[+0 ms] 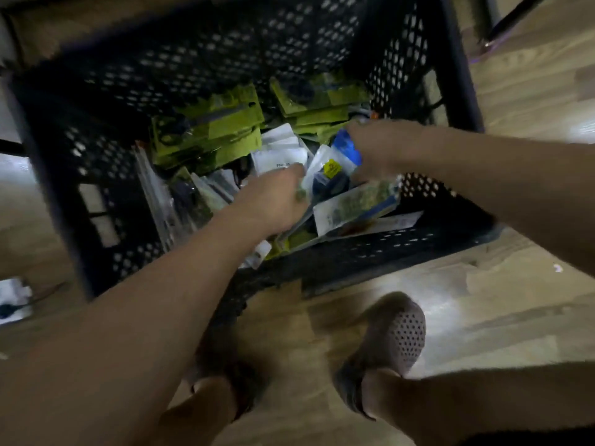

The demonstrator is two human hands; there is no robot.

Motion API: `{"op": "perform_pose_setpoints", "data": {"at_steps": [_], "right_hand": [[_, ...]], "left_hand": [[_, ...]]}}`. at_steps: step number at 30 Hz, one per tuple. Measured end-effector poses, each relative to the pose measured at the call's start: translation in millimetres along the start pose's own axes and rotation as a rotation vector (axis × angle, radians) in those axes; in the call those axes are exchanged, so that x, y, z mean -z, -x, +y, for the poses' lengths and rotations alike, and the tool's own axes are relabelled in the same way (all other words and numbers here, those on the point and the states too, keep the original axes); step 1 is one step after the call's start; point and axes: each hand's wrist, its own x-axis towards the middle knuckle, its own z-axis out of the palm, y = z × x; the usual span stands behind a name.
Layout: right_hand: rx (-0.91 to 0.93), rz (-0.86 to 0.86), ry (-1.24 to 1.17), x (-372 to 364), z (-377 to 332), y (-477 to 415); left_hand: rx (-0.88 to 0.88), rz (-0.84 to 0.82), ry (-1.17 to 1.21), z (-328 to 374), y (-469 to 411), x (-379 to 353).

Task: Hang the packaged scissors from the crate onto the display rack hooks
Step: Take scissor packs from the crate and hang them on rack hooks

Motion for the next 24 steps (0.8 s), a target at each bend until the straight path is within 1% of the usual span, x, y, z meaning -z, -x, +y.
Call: {"op": "perform_pose_setpoints", "data": {"at_steps": [3, 5, 7, 10, 14, 16, 18, 20, 22, 24], "right_hand": [[0.075, 0.092, 0.111, 0.6, 5.1, -31.0], [0.099, 0.107, 0.091, 8.3, 5.6, -43.4], [0.136, 0.106, 0.004, 14.3, 4.1, -49.2], [0.224, 0.15, -0.161, 27.6, -1.1, -36.5], [0.415, 0.248, -0.504, 50.9, -14.4, -6.7], [0.459, 0.264, -0.547, 56.0, -21.8, 0.7], [0.445, 0.197, -0.48, 57.1, -23.3, 0.3], [0.415, 0.077, -0.391, 54.6, -18.1, -3.0], [0.384, -0.034, -0.392, 47.5, -7.9, -7.2], [0.389, -0.122, -0.463, 38.5, -1.3, -8.9]], "left_hand": [[-0.034, 0.097, 0.103, 0.4, -39.8, -27.3], [-0.055, 0.14, 0.157, 0.6, -52.5, -34.9], [-0.066, 0.133, 0.2, -1.4, -53.3, -31.3], [-0.051, 0.096, 0.217, -0.7, -29.8, -4.3], [0.015, 0.179, 0.109, -1.3, 19.8, 36.5], [0.017, 0.197, 0.162, -4.6, 44.9, 45.6], [0.054, 0.201, 0.321, -9.4, 67.5, 44.3], [0.115, 0.216, 0.486, -16.1, 81.2, 38.7], [0.133, 0.231, 0.536, -18.9, 82.3, 38.3], [0.101, 0.235, 0.527, -19.3, 79.7, 43.4]]}}
